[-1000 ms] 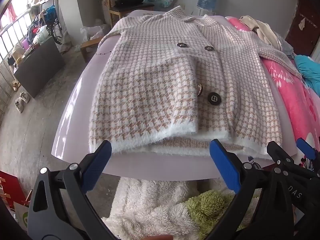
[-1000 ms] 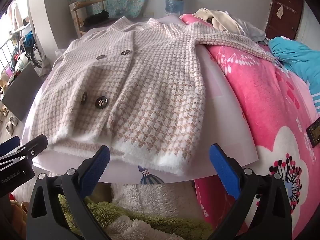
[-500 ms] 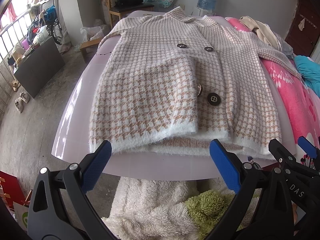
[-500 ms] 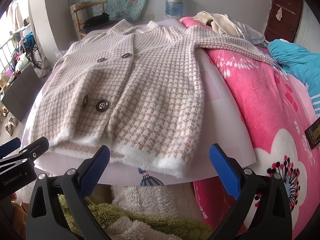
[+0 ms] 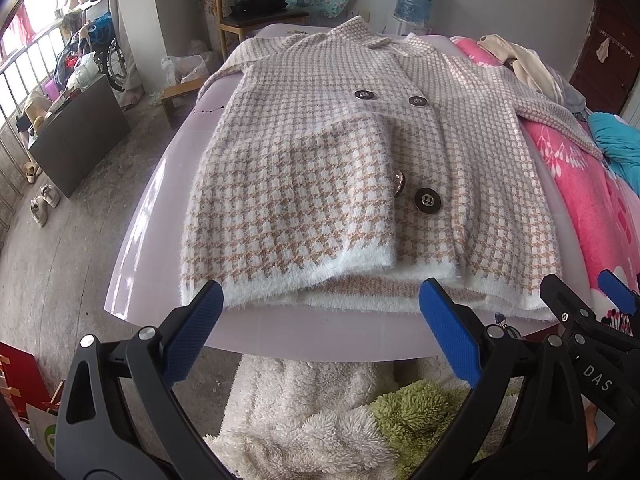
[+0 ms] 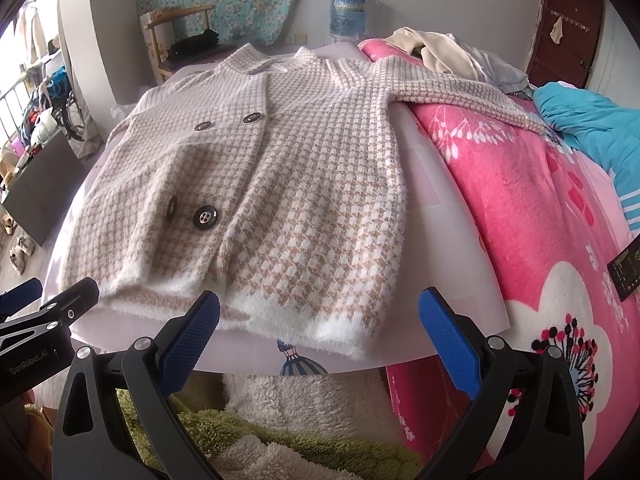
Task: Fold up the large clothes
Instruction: 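Move both grippers over the houndstooth coat toward its shoulder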
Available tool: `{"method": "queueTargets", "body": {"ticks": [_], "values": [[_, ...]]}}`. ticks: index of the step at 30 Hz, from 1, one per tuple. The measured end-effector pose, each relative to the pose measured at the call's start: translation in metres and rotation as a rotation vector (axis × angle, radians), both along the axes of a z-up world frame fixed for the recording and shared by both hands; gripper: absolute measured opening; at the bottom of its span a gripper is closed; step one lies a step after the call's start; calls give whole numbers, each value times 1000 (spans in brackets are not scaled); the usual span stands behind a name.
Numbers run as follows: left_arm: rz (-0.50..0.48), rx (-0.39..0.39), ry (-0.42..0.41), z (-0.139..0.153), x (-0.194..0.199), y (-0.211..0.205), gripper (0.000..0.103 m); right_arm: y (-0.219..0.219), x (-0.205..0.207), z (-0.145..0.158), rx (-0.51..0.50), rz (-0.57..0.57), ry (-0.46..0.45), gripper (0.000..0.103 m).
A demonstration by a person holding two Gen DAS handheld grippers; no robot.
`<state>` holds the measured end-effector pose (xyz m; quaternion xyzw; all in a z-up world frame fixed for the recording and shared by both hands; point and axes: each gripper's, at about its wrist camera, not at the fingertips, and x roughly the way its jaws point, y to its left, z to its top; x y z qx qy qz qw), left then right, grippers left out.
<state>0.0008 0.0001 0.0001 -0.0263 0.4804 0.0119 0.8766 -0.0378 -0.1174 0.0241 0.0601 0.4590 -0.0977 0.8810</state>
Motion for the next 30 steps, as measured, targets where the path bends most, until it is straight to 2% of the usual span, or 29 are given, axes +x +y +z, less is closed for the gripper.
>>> {"method": "queueTargets", "body": {"ticks": [30], "values": [[5, 2, -14, 17, -1, 8, 95, 1, 3, 7, -5, 0, -15, 97]]}}
